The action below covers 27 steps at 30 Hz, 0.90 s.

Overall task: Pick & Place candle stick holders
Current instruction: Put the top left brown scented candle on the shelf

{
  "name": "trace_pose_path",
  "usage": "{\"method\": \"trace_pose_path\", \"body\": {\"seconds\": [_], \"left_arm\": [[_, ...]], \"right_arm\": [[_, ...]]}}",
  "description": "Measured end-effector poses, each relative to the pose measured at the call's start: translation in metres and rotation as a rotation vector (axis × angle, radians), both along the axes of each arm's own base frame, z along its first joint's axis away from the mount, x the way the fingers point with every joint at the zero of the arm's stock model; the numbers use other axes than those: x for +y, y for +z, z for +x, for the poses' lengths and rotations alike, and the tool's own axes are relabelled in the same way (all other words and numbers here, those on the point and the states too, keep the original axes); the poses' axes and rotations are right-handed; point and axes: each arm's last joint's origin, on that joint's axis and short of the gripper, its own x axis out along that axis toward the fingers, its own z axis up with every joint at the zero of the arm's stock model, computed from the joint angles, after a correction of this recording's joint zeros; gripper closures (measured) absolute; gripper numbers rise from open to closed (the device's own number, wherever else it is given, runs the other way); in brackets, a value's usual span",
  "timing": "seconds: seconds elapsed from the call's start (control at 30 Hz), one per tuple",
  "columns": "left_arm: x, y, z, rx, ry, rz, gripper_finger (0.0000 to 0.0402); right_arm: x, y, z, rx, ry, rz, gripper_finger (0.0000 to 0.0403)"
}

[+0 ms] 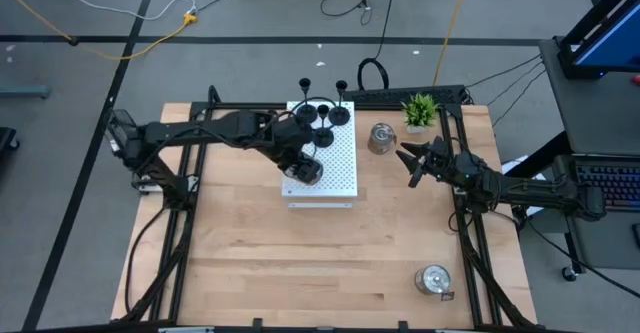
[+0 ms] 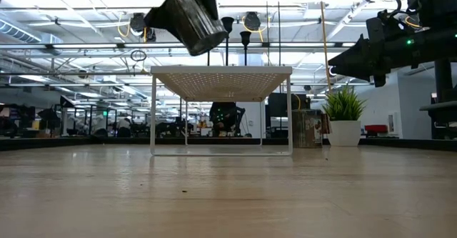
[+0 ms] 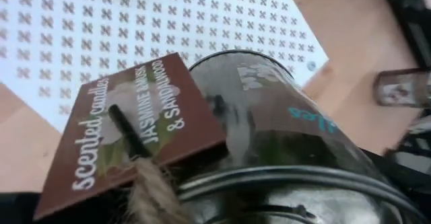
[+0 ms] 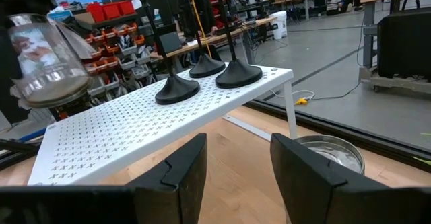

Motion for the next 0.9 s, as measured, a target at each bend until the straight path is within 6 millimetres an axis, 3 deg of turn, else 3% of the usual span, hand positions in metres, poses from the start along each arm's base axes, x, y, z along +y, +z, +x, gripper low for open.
{"method": "trace_pose_path", "body": {"seconds": [0.23,0.57,0.9], "left_arm": [[0.009,-0.005,0.014,0.188,0.005,0.07,0.0043],[0.01,-0.014,0.024,0.237,0.013,0.098,0.0043],[0.009,-0.018,0.018,0.314,0.031,0.083,0.0043]], "right_arm": [[0.0,0.0,0.0,0.001,0.0,0.0,0.0248],[0.0,0.0,0.0,0.0,0.0,0.0,0.0248],[0.0,0.0,0.0,0.001,0.0,0.0,0.0248]]}}
